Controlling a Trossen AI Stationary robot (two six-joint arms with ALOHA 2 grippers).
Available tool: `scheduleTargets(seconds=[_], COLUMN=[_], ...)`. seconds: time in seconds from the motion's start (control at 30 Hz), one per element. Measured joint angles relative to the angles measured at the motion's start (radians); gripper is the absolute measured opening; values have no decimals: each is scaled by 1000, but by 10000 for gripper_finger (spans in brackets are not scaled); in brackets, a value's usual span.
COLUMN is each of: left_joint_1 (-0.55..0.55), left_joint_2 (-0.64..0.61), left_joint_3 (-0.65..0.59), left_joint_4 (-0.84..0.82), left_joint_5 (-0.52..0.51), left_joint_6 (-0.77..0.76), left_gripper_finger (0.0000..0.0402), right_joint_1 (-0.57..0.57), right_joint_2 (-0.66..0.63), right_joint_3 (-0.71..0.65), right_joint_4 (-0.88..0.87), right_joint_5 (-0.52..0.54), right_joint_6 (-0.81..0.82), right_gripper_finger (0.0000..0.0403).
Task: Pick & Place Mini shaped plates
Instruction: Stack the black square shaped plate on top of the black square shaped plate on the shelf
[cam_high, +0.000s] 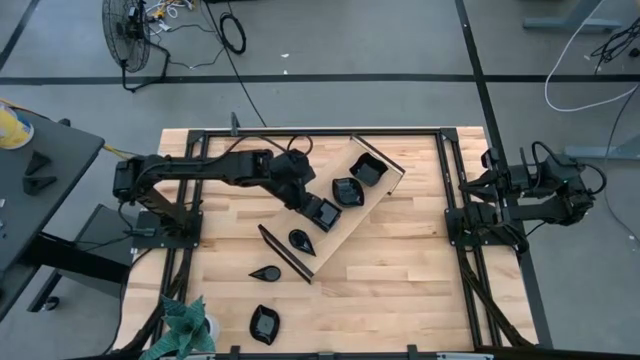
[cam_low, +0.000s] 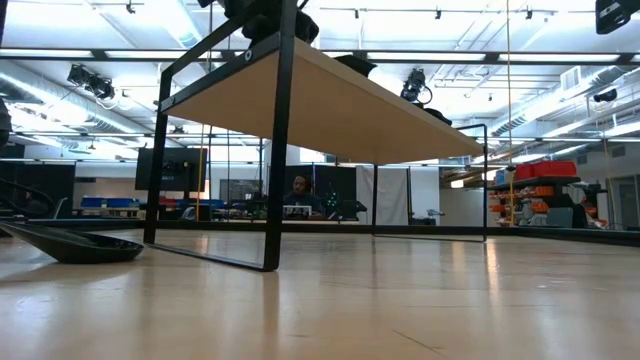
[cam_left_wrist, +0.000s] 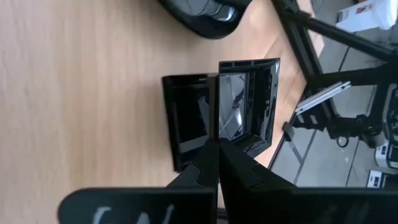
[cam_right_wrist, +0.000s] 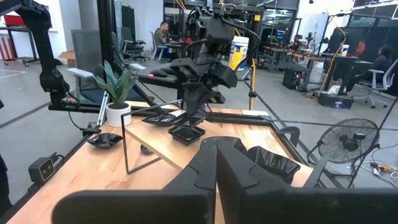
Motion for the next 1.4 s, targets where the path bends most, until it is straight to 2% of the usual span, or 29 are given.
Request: scheduleTargets(seconds=[0.37,0.8,1.4], left_joint_1=[0,0,0], left_joint_2=[6,6,6], left_joint_3=[0,0,0], left_joint_4=[-2,-12,-12], left_joint_5=[-1,26,20], left_joint_6=[-57,8,40], left_gripper_finger=[5,7,70], right_joint_1=[0,0,0], right_joint_2=[0,0,0], right_joint_3=[0,0,0], right_joint_4=[0,0,0], right_joint_5=[0,0,0], right_joint_6=[0,0,0], right_gripper_finger=[10,10,10])
